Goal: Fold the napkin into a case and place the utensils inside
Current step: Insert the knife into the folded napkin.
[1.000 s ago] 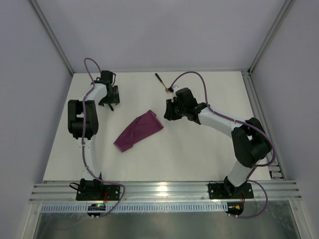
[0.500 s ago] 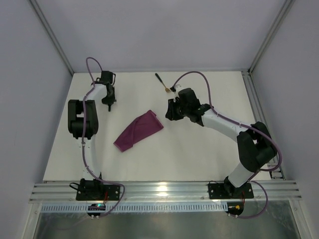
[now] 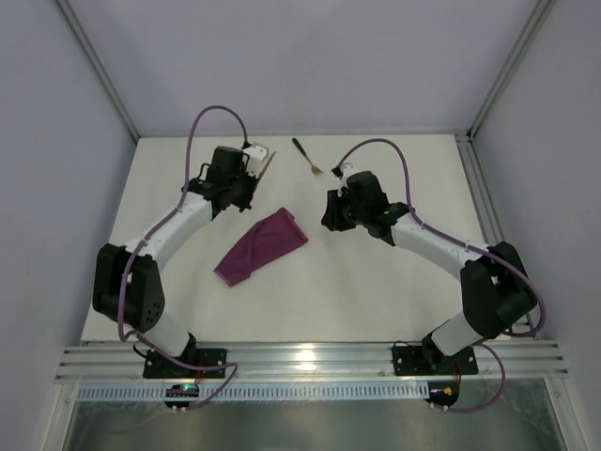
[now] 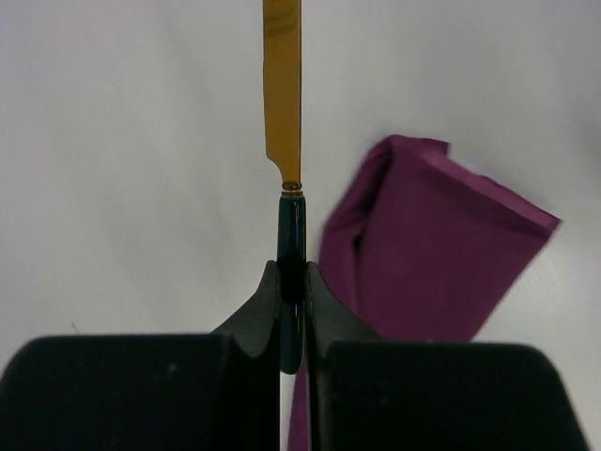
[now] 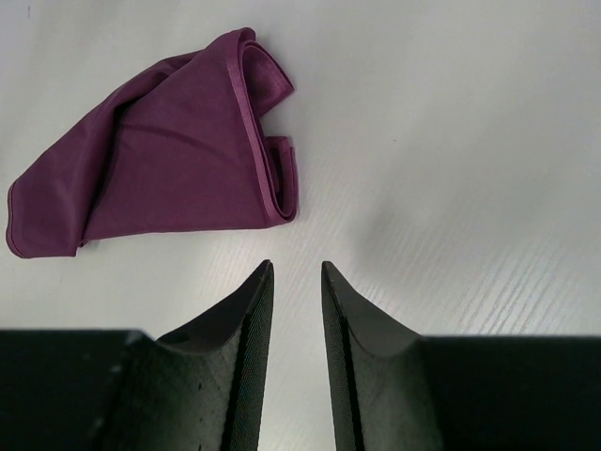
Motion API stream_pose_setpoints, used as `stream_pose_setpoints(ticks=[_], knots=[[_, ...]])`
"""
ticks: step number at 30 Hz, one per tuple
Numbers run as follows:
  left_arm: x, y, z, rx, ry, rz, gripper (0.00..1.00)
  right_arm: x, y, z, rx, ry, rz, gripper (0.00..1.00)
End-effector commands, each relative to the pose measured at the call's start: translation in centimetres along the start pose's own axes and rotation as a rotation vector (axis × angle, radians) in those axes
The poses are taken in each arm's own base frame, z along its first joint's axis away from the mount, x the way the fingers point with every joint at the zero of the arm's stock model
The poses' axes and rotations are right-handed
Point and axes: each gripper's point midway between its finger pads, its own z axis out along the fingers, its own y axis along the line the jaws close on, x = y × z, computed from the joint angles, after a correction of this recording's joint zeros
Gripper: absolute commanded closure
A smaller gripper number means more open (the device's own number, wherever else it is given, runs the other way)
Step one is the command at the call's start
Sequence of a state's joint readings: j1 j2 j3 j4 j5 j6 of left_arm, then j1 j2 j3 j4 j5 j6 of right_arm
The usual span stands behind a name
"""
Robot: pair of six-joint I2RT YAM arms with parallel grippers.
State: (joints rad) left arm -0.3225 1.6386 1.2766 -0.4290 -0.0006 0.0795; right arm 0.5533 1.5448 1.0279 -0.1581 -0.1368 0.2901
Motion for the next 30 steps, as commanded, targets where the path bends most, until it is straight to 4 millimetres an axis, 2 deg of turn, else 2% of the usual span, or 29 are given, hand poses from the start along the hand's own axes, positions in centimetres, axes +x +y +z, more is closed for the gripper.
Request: stream_pose_setpoints(ticks=[1, 4, 7, 10, 11, 15, 17, 19, 20, 23, 25, 26, 30], knots=[[-0.7, -5.7, -0.8, 0.15, -0.082, 0.163, 1.0, -1.7, -0.3, -1.5, 0.013, -0.071, 0.003, 0.69], [0.5, -8.4, 0.4, 0.198, -0.06, 0.26, 1.0, -1.7, -0.6, -1.8, 0.016, -0.079, 0.009, 0.69], [1.3, -9.6, 1.6, 0.204, -0.039, 0.324, 1.0, -1.8, -0.8, -2.3, 0.004, -0.096, 0.032, 0.69], [1.5, -9.9, 3.0, 0.18, -0.038, 0.369, 1.0, -2.5, -1.0, -3.0, -0.021, -0.137, 0.07, 0.69], [1.2, -10.0, 3.4, 0.174, -0.051, 0.374, 1.0, -2.3, -1.5, -3.1, -0.026, -0.135, 0.091, 0.69], [2.1, -9.7, 4.8, 0.149, -0.03, 0.404, 1.0, -2.1, -2.0, -3.3, -0.034, -0.14, 0.121, 0.69], [3.4, -9.7, 4.7, 0.162, -0.012, 0.414, 1.0, -1.8, -2.2, -3.4, -0.033, -0.134, 0.123, 0.69], [3.8, -9.5, 4.5, 0.144, -0.027, 0.418, 1.0, -1.6, -2.2, -3.2, -0.035, -0.13, 0.128, 0.69], [4.9, -9.4, 4.5, 0.142, -0.008, 0.422, 1.0, -1.5, -2.2, -3.1, -0.04, -0.13, 0.132, 0.69], [6.2, -8.7, 4.0, 0.114, 0.009, 0.444, 1.0, -1.5, -1.4, -2.3, -0.095, -0.112, 0.16, 0.66], [6.7, -8.3, 3.7, 0.102, 0.013, 0.456, 1.0, -3.1, -0.1, -2.0, -0.168, -0.137, 0.183, 0.62], [6.8, -8.0, 3.3, 0.088, 0.011, 0.457, 1.0, -3.3, 0.0, -1.1, -0.19, -0.136, 0.198, 0.59], [6.1, -7.3, 2.4, 0.044, -0.019, 0.44, 1.0, -4.9, 0.2, 0.5, -0.258, -0.143, 0.273, 0.58]])
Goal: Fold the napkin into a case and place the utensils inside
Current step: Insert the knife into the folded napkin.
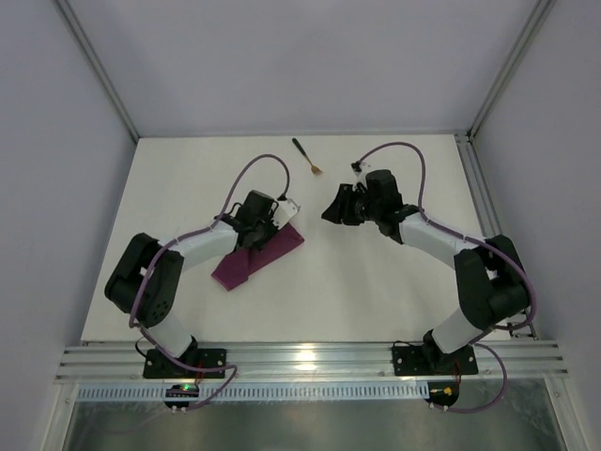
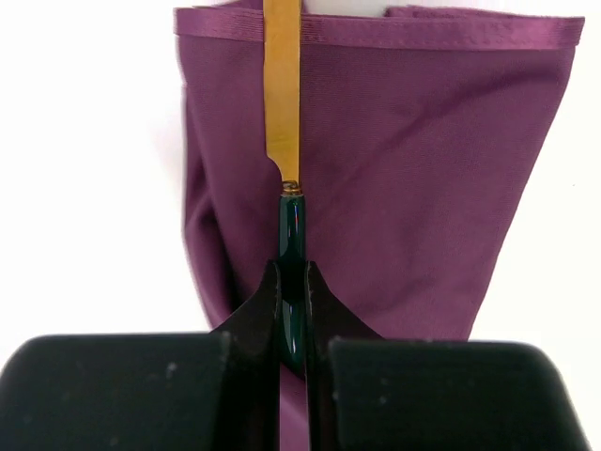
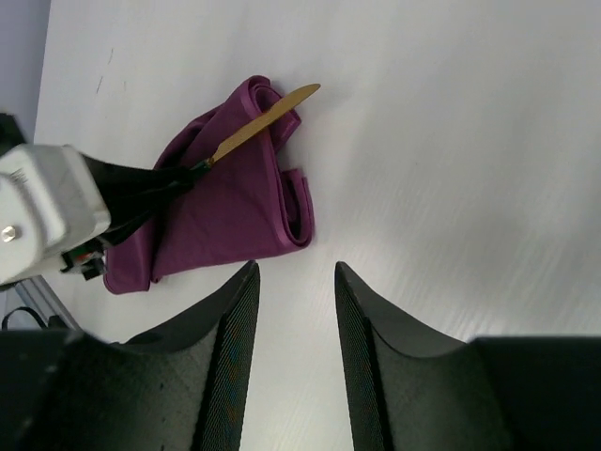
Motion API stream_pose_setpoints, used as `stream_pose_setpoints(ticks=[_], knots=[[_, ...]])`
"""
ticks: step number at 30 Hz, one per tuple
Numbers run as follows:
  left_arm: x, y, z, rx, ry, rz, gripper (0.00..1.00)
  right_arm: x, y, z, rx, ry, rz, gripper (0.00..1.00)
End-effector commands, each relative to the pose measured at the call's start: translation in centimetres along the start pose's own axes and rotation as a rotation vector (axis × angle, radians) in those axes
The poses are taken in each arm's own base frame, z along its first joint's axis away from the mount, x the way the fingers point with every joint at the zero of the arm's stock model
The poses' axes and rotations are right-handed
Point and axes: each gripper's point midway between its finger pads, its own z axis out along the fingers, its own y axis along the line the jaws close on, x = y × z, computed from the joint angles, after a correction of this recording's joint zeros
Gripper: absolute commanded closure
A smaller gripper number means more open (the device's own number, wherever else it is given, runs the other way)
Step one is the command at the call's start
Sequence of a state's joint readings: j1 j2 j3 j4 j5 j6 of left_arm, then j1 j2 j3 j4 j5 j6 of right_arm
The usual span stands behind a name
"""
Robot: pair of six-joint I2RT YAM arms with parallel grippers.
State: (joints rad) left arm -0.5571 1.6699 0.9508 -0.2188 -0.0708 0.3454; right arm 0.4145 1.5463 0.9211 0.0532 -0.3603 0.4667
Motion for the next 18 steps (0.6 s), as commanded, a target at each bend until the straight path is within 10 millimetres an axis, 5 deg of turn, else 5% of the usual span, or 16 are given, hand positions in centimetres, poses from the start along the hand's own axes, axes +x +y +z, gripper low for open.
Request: stream_pose_setpoints(ticks=[1, 10, 18], knots=[[-3.1, 2.3, -2.0, -0.104, -0.115, -0.007, 1.0, -3.3, 2.3, 1.4, -0.118, -0.057, 0.049, 0.58], [-2.2, 3.0, -3.2, -0.145, -0.098, 0.052, 1.0, -3.0, 1.9, 5.3, -0.174, -0.011, 0.112, 0.53], [-0.5, 1.1, -2.1, -0.067, -0.06, 0.048, 1.0, -3.8, 1.7, 8.1, -0.205, -0.014, 0.172, 0.47]])
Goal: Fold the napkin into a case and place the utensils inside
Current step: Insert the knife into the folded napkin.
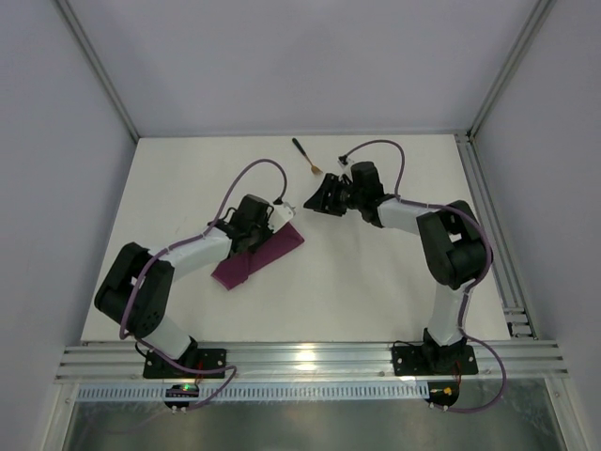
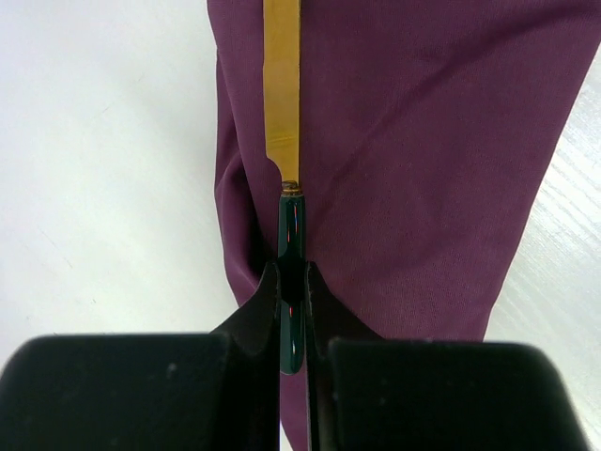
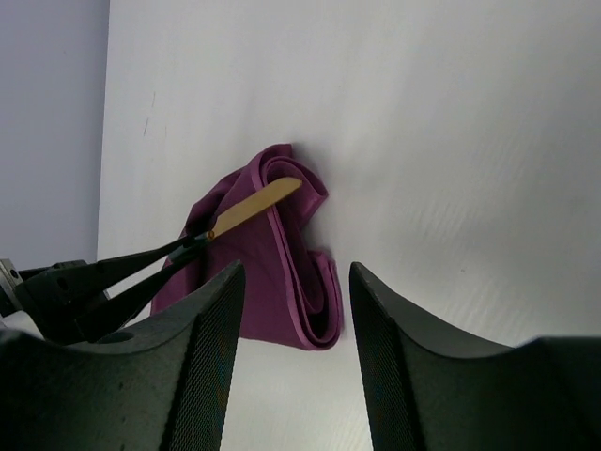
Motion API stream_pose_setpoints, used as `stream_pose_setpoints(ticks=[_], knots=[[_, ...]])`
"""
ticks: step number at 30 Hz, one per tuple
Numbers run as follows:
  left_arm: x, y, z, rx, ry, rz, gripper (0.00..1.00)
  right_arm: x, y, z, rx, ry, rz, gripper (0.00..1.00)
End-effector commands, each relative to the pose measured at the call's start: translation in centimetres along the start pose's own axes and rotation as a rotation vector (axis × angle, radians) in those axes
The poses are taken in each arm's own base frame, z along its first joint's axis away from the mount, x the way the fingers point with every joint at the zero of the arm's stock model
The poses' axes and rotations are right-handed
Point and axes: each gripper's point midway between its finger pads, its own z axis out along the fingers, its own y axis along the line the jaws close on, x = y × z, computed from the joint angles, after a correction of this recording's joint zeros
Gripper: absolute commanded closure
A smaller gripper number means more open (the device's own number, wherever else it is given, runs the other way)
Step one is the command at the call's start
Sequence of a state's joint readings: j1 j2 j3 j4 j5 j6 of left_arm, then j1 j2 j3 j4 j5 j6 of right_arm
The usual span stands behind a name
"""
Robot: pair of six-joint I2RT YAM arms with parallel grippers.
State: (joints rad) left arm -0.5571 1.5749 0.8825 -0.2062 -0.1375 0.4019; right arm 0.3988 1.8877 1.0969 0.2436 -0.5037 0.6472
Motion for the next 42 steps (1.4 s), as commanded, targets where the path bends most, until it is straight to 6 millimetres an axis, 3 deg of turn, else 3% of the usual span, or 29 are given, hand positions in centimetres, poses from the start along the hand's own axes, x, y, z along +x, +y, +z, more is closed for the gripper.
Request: stream_pose_setpoints(ticks=[1, 8, 15, 25, 34, 38, 39, 42], knots=[[-1.6, -0.2, -0.2, 0.017, -0.065, -0.021, 1.0, -2.3, 2.0, 1.4, -0.082, -0.043, -0.001, 0.48], [-4.7, 0.9, -1.1, 0.008, -0.131, -0.06, 1.0, -2.5, 2.6, 2.5, -0.115, -0.045, -0.007, 0.5], [-4.5, 0.4, -0.9, 0.018, -0.126, -0.051, 1.0, -3.1, 2.5, 3.6, -0.126, -0.041, 0.018, 0.56], [-5.2, 0.0, -1.0, 0.023, -0.141, -0.053, 1.0, -2.1, 2.1, 4.6, -0.147, -0.003, 0.065, 0.59], [-5.0, -0.6, -0.6, 0.026, -0.125, -0.029, 1.0, -1.9, 2.0, 4.7, -0.155, -0.004, 0.082, 0.89], [-5.0, -0.6, -0.5, 0.024, -0.123, -0.022, 1.0, -1.8, 2.1, 4.6, -0.163, -0.015, 0.073, 0.96], [-4.9, -0.6, -0.5, 0.024, -0.119, -0.021, 0.99, -1.6, 1.9, 4.5, -0.162, -0.014, 0.075, 0.96], [-4.9, -0.6, -0.4, 0.028, -0.11, -0.022, 0.74, -1.9, 2.4, 4.2, -0.185, -0.039, 0.059, 0.96]])
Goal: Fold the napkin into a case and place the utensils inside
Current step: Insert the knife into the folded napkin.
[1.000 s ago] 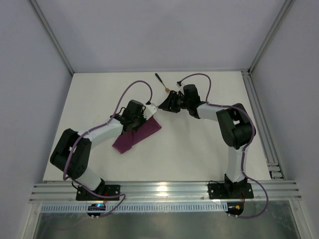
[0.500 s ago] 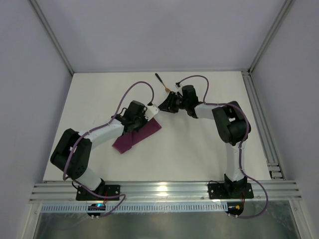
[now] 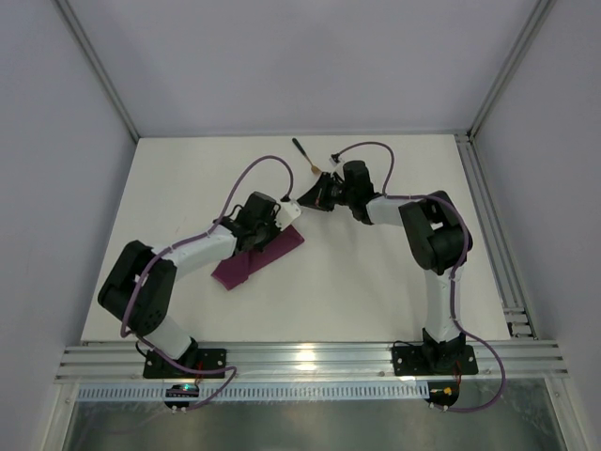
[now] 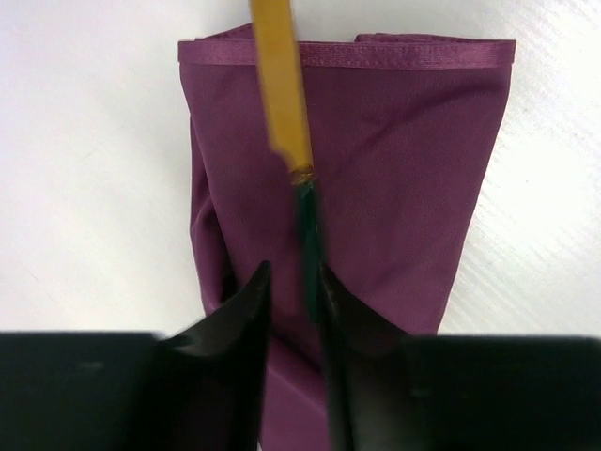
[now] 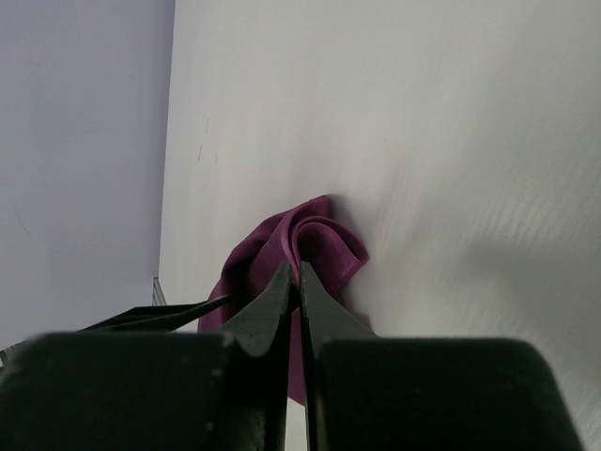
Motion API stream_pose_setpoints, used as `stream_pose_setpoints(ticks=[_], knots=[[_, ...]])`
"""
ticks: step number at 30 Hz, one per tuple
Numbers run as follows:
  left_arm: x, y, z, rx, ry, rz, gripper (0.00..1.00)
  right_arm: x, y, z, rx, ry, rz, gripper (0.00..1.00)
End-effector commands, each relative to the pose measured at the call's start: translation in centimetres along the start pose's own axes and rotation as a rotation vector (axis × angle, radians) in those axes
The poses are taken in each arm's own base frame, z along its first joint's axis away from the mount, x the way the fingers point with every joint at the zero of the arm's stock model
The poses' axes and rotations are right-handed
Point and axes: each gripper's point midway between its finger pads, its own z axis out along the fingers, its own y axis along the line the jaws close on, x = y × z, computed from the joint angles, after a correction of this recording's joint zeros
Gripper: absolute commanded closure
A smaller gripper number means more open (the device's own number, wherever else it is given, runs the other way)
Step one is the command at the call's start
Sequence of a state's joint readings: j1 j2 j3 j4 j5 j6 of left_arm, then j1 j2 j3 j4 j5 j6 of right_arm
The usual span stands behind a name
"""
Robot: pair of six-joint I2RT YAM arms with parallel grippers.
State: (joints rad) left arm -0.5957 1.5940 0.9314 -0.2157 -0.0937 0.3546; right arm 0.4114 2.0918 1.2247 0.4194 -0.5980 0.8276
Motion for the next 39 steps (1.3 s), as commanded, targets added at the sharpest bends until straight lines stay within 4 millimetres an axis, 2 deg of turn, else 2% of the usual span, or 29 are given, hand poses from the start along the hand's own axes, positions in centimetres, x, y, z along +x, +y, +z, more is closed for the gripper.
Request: stream_pose_setpoints(ticks=[1, 2, 6, 7, 10, 12, 13, 14, 16, 17, 19, 20, 23, 25, 26, 30, 35, 39], knots=[[-2.4, 0.8, -0.3, -0.02, -0.051, 0.0, 0.64, -0.8, 1.4, -0.2, -0.052, -0.051, -0.065, 0.96], [-2.5, 0.9, -0.2, -0.023, -0.043, 0.0, 0.52, -0.8, 1.4, -0.2, -0.053, -0.057, -0.068, 0.96], [-2.8, 1.2, -1.0, -0.026, -0.04, -0.013, 0.46, -0.6, 0.8, 0.0, -0.051, -0.07, -0.057, 0.96], [-2.7, 1.1, -1.5, -0.013, -0.034, -0.013, 0.45, -0.6, 0.6, 0.1, -0.051, -0.069, -0.05, 0.96], [-4.1, 1.2, -4.2, 0.019, -0.088, -0.028, 0.43, -0.3, 0.7, 0.4, -0.064, -0.074, -0.038, 0.96], [-2.5, 1.1, -5.7, 0.07, -0.011, -0.061, 0.46, -0.1, 1.0, 0.3, -0.069, -0.081, -0.027, 0.96], [-2.2, 1.8, -6.3, 0.065, 0.013, -0.091, 0.53, 0.0, 1.3, 0.2, -0.076, -0.085, -0.028, 0.96], [0.3, 2.7, -7.0, 0.057, 0.096, -0.129, 0.57, -0.1, 1.8, 0.2, -0.088, -0.098, -0.035, 0.96], [3.1, 3.8, -8.1, 0.016, 0.184, -0.153, 0.65, 0.3, 2.3, 0.0, -0.097, -0.11, -0.035, 0.96], [5.4, 4.2, -8.9, 0.015, 0.256, -0.172, 0.67, 0.6, 2.5, 0.0, -0.099, -0.113, -0.034, 0.96], [8.2, 4.8, -9.7, -0.015, 0.338, -0.166, 0.69, 0.9, 2.8, 0.0, -0.108, -0.119, -0.024, 0.96], [10.2, 4.2, -9.6, -0.008, 0.392, -0.171, 0.71, 0.9, 2.9, 0.1, -0.112, -0.122, -0.02, 0.96], [14.0, 3.3, -9.7, 0.001, 0.491, -0.185, 0.74, 1.5, 3.3, 0.5, -0.126, -0.117, -0.006, 0.96], [15.0, 3.1, -9.4, -0.003, 0.515, -0.191, 0.73, 1.6, 3.6, 0.7, -0.128, -0.12, -0.002, 0.96], [15.7, 2.4, -9.1, 0.018, 0.529, -0.199, 0.73, 1.8, 3.7, 0.8, -0.13, -0.117, -0.002, 0.96], [16.5, 0.6, -7.8, 0.093, 0.549, -0.234, 0.73, 2.3, 4.3, 1.5, -0.136, -0.123, -0.01, 0.96], [16.8, 0.4, -6.3, 0.104, 0.562, -0.237, 0.76, 3.9, 5.4, 2.8, -0.145, -0.122, -0.013, 0.96], [16.4, 0.3, -6.1, 0.111, 0.529, -0.239, 0.77, 4.9, 5.7, 3.4, -0.145, -0.142, -0.009, 0.96]])
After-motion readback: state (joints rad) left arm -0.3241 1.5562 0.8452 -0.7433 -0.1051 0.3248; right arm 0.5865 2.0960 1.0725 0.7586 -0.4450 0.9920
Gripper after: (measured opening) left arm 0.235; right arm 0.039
